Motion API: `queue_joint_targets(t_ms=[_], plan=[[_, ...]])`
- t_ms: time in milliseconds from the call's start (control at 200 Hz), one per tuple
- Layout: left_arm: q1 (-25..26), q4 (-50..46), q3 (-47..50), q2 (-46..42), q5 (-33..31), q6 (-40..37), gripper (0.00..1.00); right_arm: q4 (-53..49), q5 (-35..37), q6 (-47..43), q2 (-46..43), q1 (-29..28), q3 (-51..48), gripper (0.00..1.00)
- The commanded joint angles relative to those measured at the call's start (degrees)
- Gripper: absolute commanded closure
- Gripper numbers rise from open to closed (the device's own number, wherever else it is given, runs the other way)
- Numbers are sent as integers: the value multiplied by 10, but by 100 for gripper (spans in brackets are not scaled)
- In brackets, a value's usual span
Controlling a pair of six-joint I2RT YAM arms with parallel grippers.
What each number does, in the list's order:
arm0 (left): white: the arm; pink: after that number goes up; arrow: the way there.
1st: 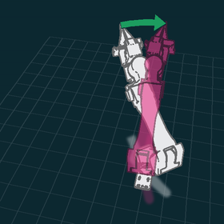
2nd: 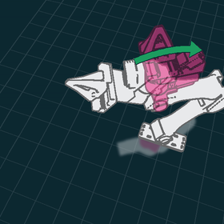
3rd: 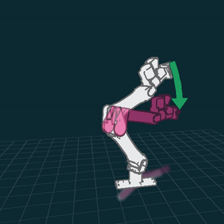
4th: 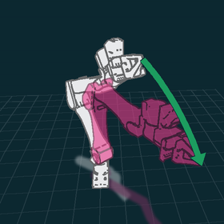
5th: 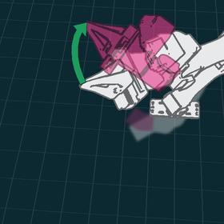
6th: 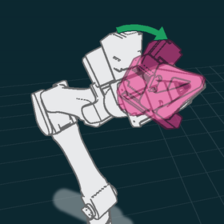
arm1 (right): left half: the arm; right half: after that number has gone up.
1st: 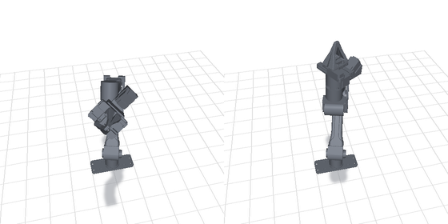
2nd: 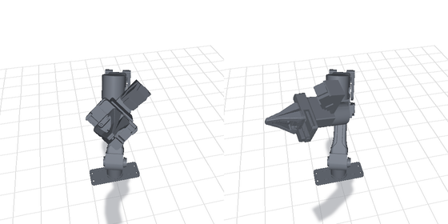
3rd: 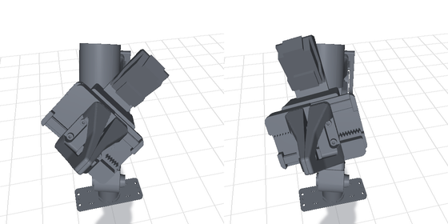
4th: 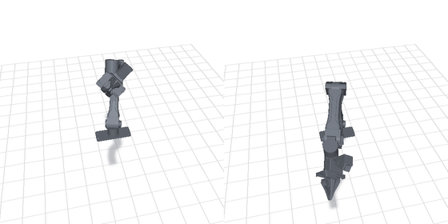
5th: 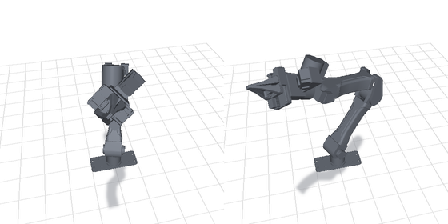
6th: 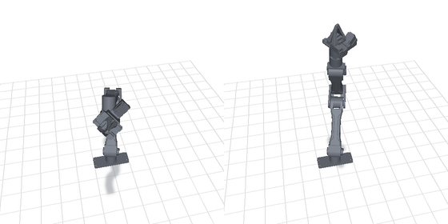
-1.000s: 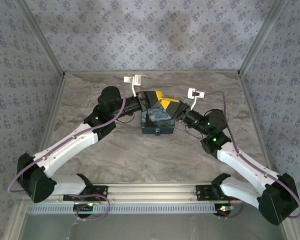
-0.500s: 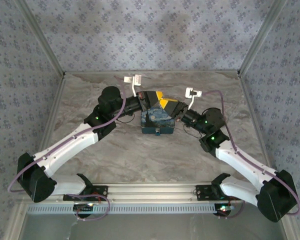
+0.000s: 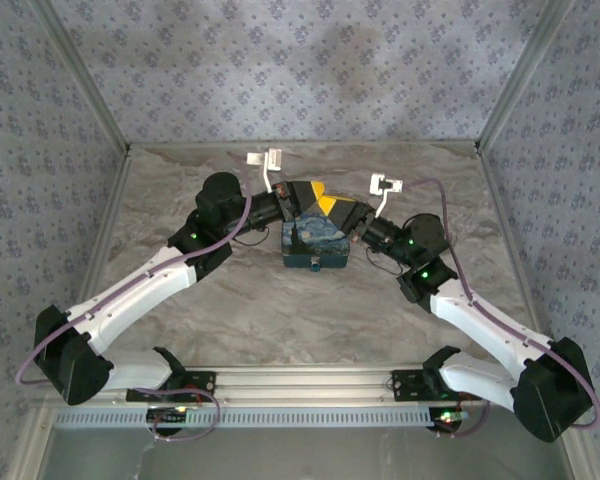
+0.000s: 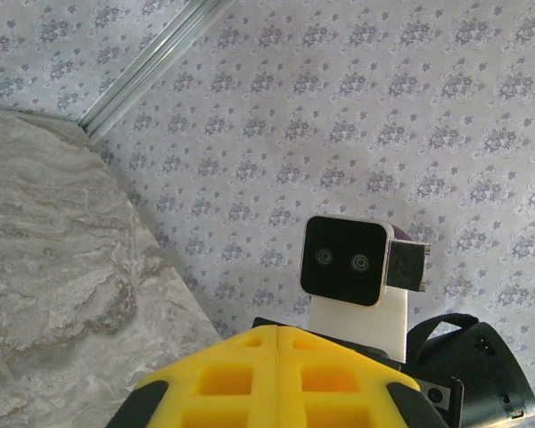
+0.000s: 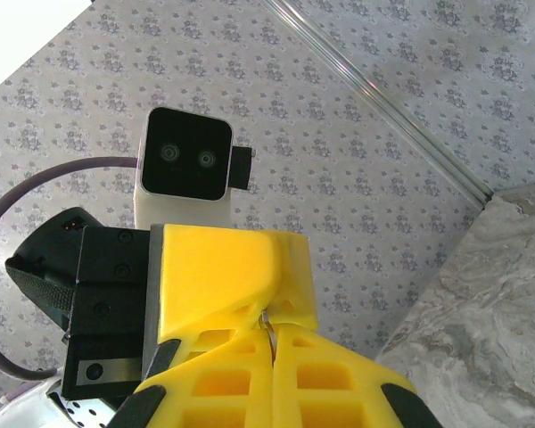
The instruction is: Unlock a padlock with a key
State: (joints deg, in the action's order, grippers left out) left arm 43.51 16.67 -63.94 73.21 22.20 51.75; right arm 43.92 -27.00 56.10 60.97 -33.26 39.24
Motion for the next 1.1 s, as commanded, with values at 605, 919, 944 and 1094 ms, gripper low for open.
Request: queue_joint_targets(t_ms=[605, 919, 944, 1094], plan=[[-41, -27, 21, -57, 1, -6, 57, -126, -3, -91, -73, 22, 7, 100], [-44, -160, 124, -133, -45, -36, 48, -331, 34, -213, -132, 65, 21, 100], [-41, -162, 139, -137, -50, -32, 48, -354, 42, -231, -132, 68, 27, 100], [-3, -160, 228, -140, -89, -6, 44, -453, 95, -309, -110, 93, 52, 100]])
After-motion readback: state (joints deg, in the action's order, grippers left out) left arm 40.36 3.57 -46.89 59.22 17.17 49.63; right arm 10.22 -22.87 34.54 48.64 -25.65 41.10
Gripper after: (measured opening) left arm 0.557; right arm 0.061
